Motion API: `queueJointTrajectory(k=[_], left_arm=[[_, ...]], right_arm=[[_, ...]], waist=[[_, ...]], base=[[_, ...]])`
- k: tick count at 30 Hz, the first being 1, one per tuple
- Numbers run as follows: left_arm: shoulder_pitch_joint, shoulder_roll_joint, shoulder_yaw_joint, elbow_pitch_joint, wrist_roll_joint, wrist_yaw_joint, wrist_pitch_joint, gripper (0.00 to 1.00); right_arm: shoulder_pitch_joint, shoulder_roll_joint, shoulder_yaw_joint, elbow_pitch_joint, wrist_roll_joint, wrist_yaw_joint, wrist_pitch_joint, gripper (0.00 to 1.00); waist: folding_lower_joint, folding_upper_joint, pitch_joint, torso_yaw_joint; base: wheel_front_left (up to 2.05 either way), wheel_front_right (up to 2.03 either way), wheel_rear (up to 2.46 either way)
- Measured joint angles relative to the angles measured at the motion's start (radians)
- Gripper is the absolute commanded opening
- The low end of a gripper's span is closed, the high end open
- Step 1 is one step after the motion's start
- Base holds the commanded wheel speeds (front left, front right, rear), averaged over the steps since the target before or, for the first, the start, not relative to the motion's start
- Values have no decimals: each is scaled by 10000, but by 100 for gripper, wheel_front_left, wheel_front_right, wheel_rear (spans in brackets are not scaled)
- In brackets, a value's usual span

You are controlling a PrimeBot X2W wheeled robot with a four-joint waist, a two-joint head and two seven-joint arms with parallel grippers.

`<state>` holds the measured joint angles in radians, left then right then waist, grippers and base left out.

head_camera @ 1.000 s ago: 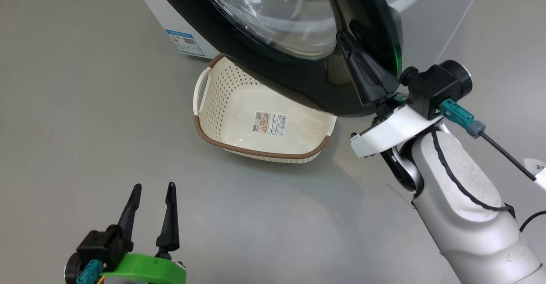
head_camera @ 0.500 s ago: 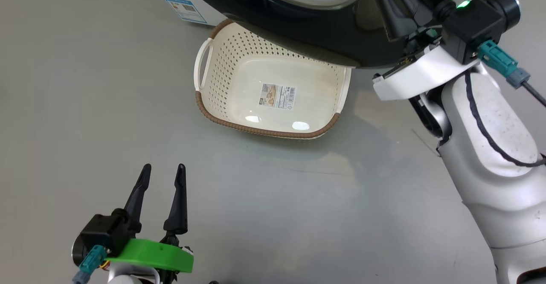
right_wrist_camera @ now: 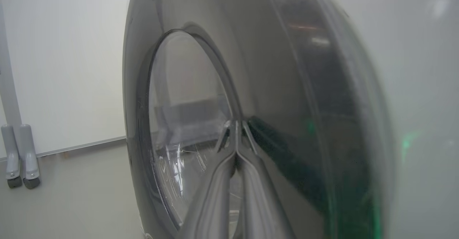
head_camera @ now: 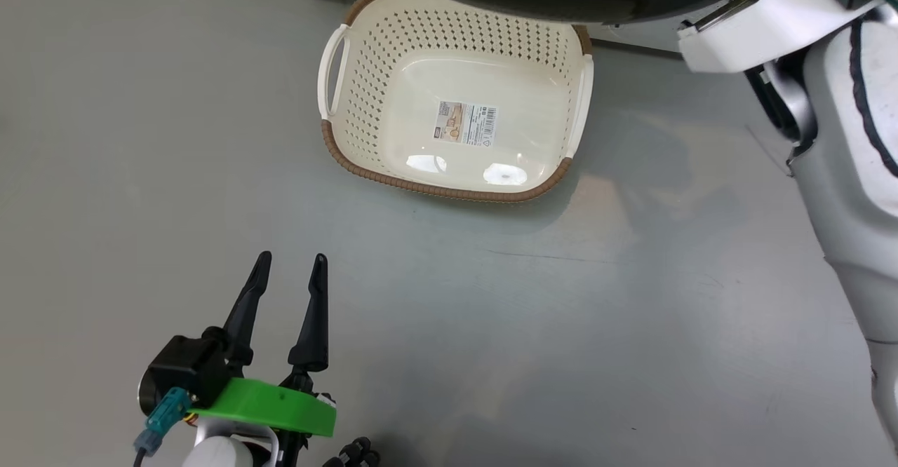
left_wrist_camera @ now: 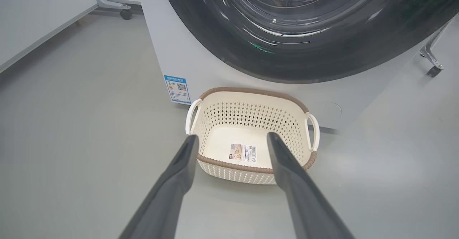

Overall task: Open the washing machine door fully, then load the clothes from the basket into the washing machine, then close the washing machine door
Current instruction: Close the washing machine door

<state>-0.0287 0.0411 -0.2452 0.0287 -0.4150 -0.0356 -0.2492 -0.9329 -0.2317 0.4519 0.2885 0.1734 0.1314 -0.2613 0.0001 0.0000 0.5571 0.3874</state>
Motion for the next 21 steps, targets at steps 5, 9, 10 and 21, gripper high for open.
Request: queueJointTrajectory(k=[5,9,10,21], left_arm=[[-146,-23,-153,42,-92,0,0,100],[-154,-35,-186,98,-98,2,0,100],[-161,-35,-199,134,-100,2,0,100],[-243,-42,-138,209,-663,8,0,100]], right_arm=[[-416,-324,-163,357,-35,0,0,0],[-845,-493,-336,732,-194,2,-2,0],[-947,-518,-474,788,-242,13,0,0],[-1007,-650,-861,1087,-431,-13,-17,0]], waist=[[0,0,122,193],[-1,0,116,309],[0,0,99,319],[-1,0,-433,301]], base=[[0,0,0],[0,0,0],[0,0,0],[0,0,0]])
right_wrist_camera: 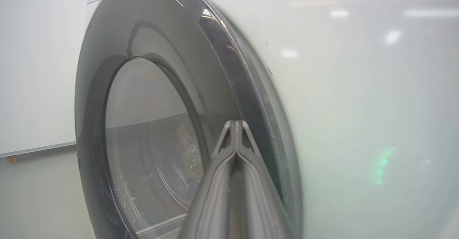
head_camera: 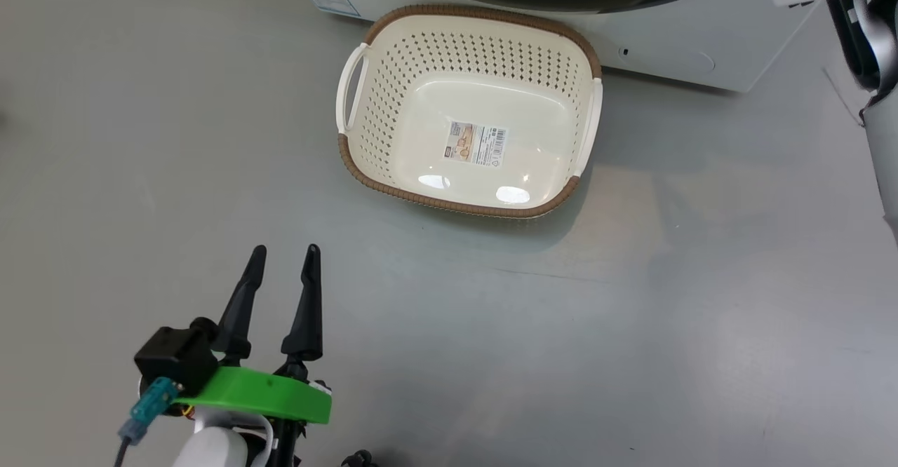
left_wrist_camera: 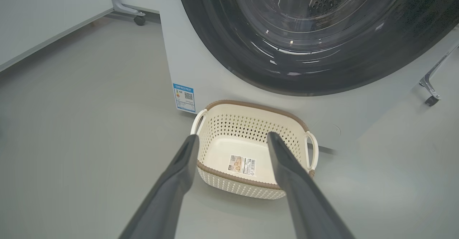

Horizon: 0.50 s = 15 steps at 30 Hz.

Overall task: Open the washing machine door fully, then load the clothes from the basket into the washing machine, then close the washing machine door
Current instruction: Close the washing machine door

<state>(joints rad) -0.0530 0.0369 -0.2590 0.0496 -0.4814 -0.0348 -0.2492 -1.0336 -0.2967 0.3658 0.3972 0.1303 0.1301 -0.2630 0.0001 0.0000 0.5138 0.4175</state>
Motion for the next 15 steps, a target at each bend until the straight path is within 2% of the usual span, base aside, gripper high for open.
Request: queueJointTrajectory(k=[4,7,8,9,10,11,13,15], left_arm=[[-123,-10,389,-155,-742,0,0,100],[-136,-19,777,-201,-1216,0,-2,100],[-135,-40,976,-201,-1386,2,-2,100],[-133,-40,1156,-199,-1453,2,-19,100],[-134,-38,1327,-186,-1455,2,-31,100],[-125,-38,1461,-142,-1517,2,-29,100],[-108,-40,1699,-86,-1678,-2,-29,100],[-82,-48,2102,-82,-1551,-2,-29,100]], right_arm=[[766,163,-113,-188,278,-90,2,0],[1728,395,-102,-376,493,-88,6,34],[2069,506,-102,-447,560,-88,13,34],[2382,594,-113,-522,612,-88,13,45],[2692,662,-171,-627,671,-88,13,50],[2997,732,-272,-729,742,-92,13,72],[3533,744,-424,-922,763,-151,13,98],[4364,744,-673,-1177,786,-330,15,100]], waist=[[0,0,-300,-99],[0,0,-582,-215],[0,0,-689,-263],[0,0,-797,-315],[0,0,-908,-372],[0,0,-1024,-436],[0,0,-1254,-575],[0,0,-1607,-824]], base=[[0,0,0],[0,0,0],[0,0,0],[0,0,0],[0,0,0],[0,0,0],[0,0,0],[0,0,0]])
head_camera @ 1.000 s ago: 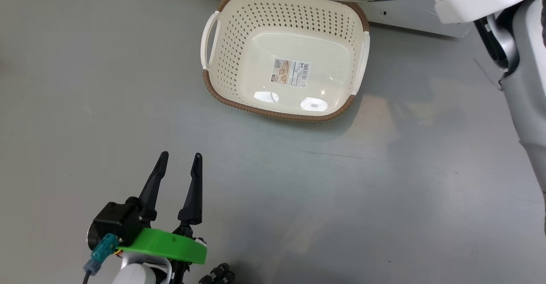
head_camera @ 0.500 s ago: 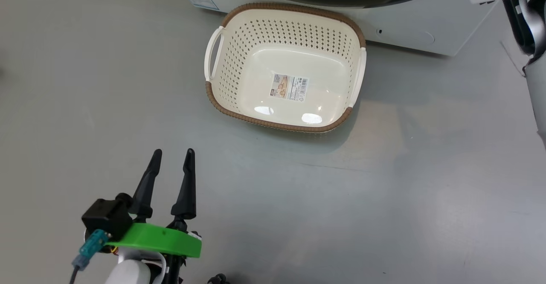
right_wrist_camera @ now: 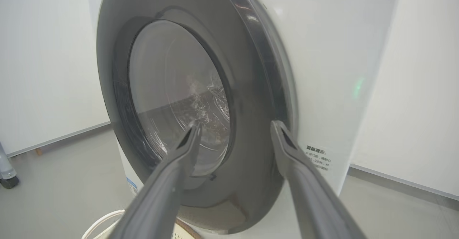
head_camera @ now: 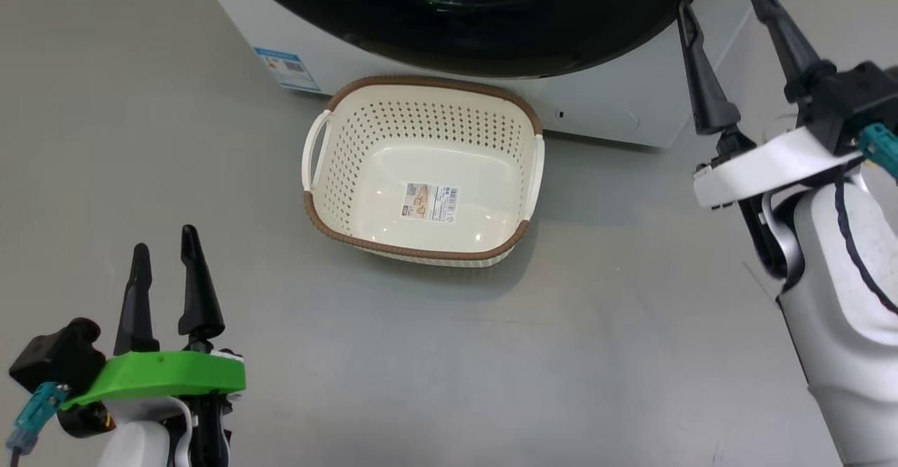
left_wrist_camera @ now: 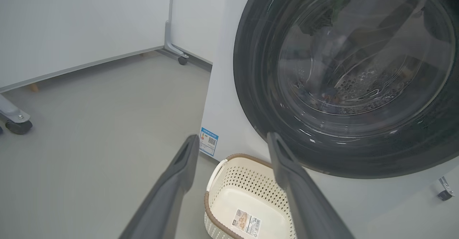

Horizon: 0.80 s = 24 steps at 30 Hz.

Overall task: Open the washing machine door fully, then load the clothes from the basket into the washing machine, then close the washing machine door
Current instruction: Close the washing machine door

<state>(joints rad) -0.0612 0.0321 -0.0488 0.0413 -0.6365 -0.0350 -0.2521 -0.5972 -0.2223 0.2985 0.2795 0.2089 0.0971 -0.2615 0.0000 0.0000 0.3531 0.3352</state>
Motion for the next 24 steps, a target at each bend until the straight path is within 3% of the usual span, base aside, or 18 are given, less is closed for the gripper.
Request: queueJointTrajectory(k=[6,14,24], left_arm=[[552,-6,313,416,73,-50,-2,100],[1412,23,890,424,1626,-144,-2,100],[2541,29,1116,121,2629,-136,0,100]], right_arm=[[1719,186,-407,-508,27,-295,0,100],[3743,336,-731,-821,25,-479,2,100],[5841,153,-1471,-1346,17,-794,2,100]], waist=[[0,0,-706,-638],[0,0,-1717,-1617],[-1,0,-3000,-2726]], base=[[0,0,0],[0,0,0],[0,0,0]])
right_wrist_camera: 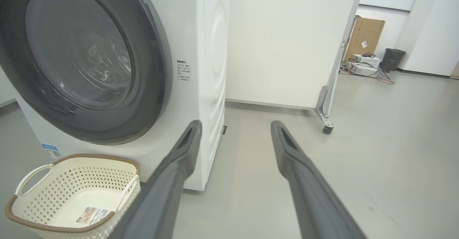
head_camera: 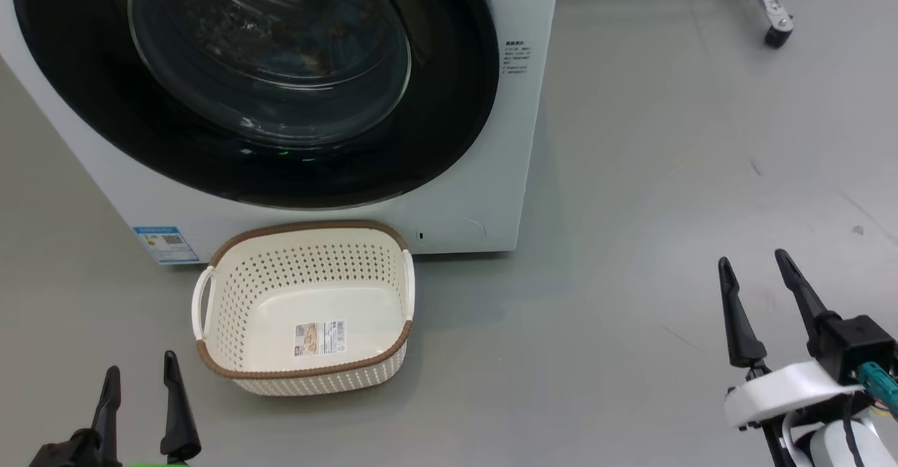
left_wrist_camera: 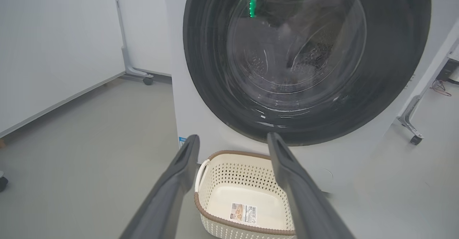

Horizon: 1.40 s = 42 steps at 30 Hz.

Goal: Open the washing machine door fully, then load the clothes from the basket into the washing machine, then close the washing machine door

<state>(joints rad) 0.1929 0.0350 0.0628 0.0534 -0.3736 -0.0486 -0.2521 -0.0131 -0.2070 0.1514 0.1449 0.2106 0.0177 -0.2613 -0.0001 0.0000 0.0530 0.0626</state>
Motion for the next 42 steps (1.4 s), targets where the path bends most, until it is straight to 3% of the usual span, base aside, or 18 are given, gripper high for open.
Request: queueJointTrajectory(k=[9,10,20,42], left_arm=[[282,23,-100,-309,320,-50,0,100],[317,29,-142,-326,320,-71,0,0],[377,-255,-351,502,207,-100,100,0],[-106,-247,-240,997,-2564,-213,963,0]], right_arm=[[1163,178,-481,-222,-6,-125,2,100],[1220,196,-506,-270,-6,-125,2,0],[1619,662,-401,491,65,-102,13,0],[1301,861,-940,719,3248,123,886,0]], waist=[[0,0,-575,-489],[0,0,-611,-512],[0,0,-642,-530],[0,0,-613,-552]], base=[[0,0,0],[0,0,0],[0,0,0],[0,0,0]])
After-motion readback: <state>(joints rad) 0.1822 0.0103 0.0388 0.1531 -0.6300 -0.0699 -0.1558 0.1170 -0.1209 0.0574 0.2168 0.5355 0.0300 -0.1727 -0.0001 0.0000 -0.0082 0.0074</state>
